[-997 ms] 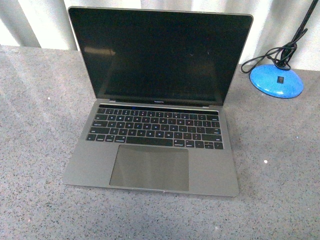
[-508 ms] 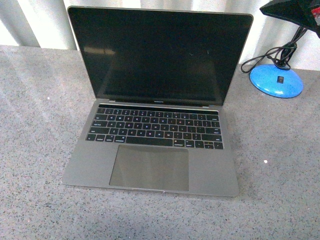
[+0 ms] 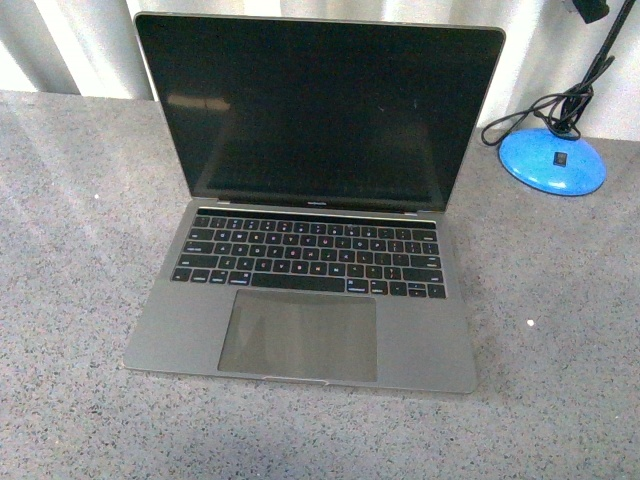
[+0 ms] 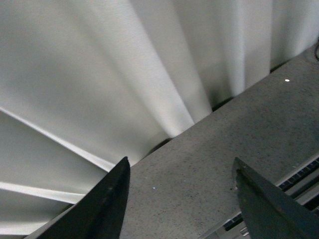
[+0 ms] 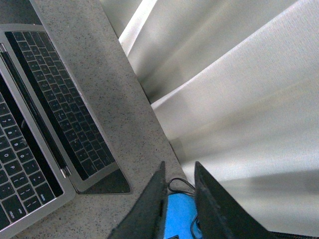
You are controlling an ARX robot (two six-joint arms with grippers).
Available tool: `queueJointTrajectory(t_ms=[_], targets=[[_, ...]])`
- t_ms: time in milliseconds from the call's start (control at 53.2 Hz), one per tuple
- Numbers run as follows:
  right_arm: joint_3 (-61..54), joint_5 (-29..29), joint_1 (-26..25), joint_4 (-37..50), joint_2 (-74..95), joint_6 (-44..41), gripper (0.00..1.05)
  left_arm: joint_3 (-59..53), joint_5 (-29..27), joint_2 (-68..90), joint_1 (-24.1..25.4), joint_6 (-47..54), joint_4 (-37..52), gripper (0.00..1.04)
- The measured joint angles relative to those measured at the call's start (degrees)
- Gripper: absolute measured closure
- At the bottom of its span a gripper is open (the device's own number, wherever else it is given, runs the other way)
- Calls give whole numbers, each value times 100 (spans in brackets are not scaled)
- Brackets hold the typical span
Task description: Close laptop
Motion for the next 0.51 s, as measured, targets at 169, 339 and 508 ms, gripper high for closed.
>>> queueJointTrajectory(t_ms=[169,339,508], targets=[[162,-70,20,-7,245,63,104,131,367,229,-151,238,-468,76],[409,-118,118,-101,448,90,104,304,411,450,-232,470,-621,102],[664,-155,201,-168,664,136,104,599,466,721,-275,693,-754,101]])
